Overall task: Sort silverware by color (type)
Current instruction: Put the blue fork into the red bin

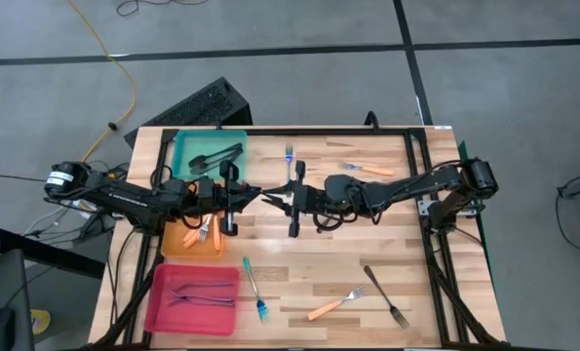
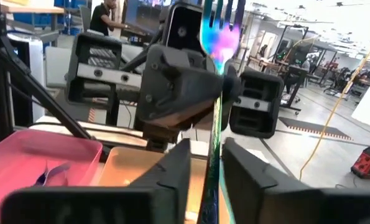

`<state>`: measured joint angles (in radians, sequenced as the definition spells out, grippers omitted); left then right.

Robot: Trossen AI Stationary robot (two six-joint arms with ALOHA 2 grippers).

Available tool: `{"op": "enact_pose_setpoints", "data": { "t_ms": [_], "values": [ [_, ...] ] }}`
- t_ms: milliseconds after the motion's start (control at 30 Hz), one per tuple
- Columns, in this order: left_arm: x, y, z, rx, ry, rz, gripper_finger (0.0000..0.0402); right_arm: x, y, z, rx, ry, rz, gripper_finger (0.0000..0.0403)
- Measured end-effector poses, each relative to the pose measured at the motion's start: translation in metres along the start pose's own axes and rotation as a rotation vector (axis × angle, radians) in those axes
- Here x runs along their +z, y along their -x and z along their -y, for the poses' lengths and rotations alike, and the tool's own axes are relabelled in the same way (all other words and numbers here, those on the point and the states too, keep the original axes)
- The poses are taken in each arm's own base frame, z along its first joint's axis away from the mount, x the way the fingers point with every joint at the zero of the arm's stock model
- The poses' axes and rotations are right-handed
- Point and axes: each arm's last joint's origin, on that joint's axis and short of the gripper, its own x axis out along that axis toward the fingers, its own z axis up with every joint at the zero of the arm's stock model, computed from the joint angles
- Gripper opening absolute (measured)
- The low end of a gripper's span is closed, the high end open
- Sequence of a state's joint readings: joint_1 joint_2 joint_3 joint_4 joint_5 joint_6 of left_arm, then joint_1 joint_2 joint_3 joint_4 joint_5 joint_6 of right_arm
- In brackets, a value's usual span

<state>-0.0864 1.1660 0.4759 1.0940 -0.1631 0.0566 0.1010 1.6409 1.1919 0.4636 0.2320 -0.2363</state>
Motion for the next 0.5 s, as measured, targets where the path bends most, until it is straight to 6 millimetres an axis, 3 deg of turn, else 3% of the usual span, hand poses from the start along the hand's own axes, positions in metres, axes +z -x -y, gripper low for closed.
{"op": "enact_pose_setpoints", "data": {
  "t_ms": [267, 500],
  "values": [
    [0.004, 0.001, -0.003, 0.061, -0.003, 0.006, 0.0000, -0.009, 0.000, -0.001, 0.021, 0.021, -0.090, 0.0219],
    [0.010, 0.007, -0.012, 0.110, 0.009, -0.051, 0.0000, -0.018, 0.001, -0.002, 0.031, 0.021, -0.182, 0.0237]
  ]
}}
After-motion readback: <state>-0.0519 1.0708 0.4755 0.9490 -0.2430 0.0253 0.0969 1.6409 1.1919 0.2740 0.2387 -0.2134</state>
